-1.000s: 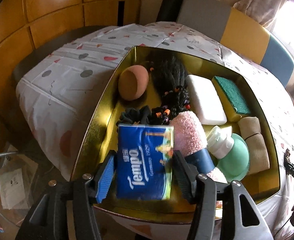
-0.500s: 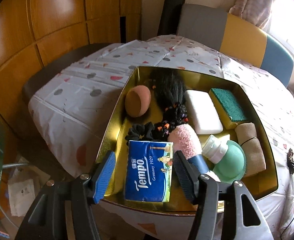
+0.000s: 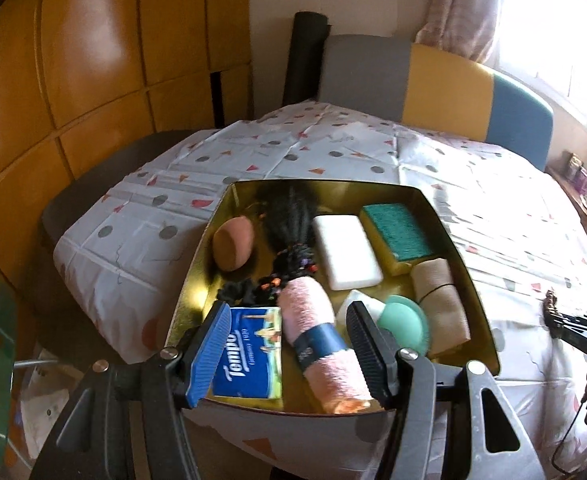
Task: Organize soft objects
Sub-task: 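Open the left tool and withdraw it from the tissue pack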
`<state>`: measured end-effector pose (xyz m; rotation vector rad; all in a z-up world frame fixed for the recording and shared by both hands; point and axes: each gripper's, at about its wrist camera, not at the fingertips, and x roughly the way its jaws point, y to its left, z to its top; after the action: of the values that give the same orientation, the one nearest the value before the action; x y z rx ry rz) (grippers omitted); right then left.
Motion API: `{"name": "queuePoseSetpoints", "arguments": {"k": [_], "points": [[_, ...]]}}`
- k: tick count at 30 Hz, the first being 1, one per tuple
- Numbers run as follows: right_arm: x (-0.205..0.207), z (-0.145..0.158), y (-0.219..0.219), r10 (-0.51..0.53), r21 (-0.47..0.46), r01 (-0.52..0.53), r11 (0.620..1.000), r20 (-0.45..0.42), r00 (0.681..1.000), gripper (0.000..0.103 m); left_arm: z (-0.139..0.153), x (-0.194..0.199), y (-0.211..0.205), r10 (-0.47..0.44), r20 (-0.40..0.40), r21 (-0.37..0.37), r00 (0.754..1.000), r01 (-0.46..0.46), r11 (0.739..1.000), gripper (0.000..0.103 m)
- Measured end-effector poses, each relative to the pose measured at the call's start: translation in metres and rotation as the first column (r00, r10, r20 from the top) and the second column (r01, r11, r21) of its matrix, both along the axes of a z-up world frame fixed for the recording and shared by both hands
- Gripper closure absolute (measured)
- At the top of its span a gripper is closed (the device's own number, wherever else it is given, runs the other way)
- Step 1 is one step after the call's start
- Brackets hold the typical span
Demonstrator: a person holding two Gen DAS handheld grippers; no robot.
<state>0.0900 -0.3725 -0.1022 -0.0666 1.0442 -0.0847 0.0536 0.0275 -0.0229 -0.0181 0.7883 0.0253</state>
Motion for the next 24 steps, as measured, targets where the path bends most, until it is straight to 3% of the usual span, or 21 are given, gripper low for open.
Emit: {"name": "queuePoseSetpoints", "arguments": {"k": [12, 24], "points": [[0.0002, 0.0006, -0.0048, -0.039, 0.042, 0.039, 0.998, -0.009, 0.999, 0.084, 0.002, -0.0035, -0.0101, -0.036, 0.007, -0.012, 0.999, 0.036, 0.999, 0.042], [0.002, 0.0, 0.0049, -0.114, -0.008, 0.114, 0.993, -0.018, 0.993, 0.084, -0.0031, -0.0079, -0.0038, -0.044, 0.006, -0.042, 0.999, 0.045, 0.998, 0.042]]}}
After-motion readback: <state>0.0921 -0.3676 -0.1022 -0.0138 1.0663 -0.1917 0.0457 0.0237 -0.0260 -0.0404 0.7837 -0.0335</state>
